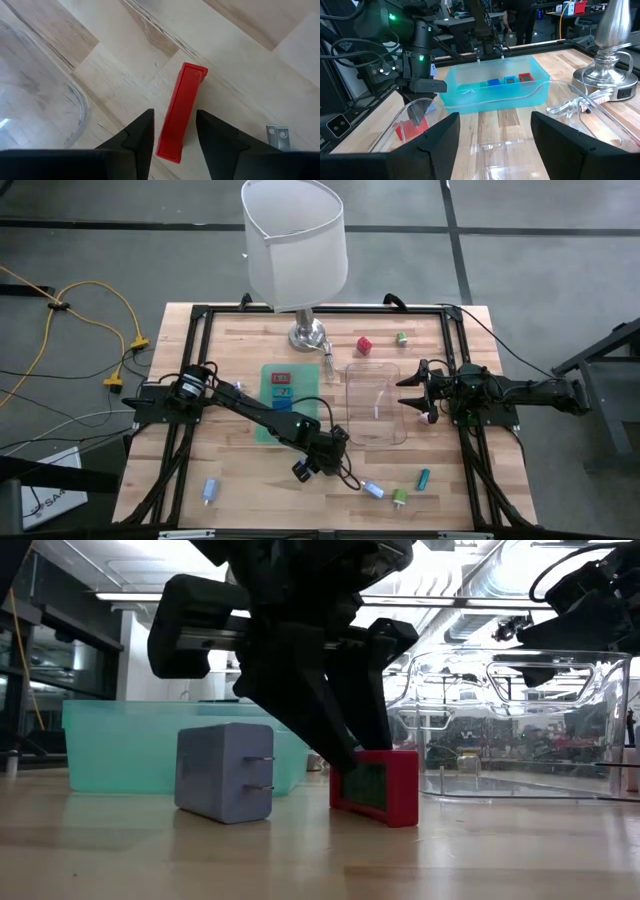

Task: Pick & Place Office items
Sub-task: Put the red digital clock into the green bin

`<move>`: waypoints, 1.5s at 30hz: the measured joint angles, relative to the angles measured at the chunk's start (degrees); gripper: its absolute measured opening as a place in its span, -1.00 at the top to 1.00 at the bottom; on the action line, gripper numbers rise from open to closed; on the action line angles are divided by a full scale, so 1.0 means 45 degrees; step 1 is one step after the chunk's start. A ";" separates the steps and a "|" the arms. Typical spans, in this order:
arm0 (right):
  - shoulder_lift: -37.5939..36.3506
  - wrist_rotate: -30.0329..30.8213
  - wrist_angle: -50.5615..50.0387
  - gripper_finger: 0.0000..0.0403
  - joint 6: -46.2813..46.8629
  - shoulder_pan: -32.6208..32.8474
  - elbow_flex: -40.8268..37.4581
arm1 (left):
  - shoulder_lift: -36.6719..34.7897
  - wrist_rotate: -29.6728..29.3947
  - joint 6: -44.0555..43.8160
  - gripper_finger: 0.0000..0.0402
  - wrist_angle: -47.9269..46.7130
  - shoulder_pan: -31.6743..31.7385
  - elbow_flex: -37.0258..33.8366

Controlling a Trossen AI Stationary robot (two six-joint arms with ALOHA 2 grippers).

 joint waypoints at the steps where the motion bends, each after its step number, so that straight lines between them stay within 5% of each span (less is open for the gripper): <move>1: 0.0000 -0.0004 0.0000 -0.15 0.0000 0.0000 -0.0001 | 0.0000 0.0000 0.0000 0.34 -0.0009 0.0000 0.0000; 15: 0.0002 -0.0003 0.0000 -0.15 0.0000 0.0000 0.0002 | -0.0005 0.0000 -0.0014 0.55 -0.0005 0.0000 0.0000; 36: 0.0000 0.0002 0.0000 -0.15 0.0000 0.0000 0.0001 | -0.0010 -0.0058 -0.0044 0.58 0.0027 0.0000 0.0000; 45: 0.0000 -0.0003 0.0000 -0.15 0.0000 0.0001 0.0003 | -0.0024 -0.0102 -0.0350 0.83 0.0073 -0.0019 0.0000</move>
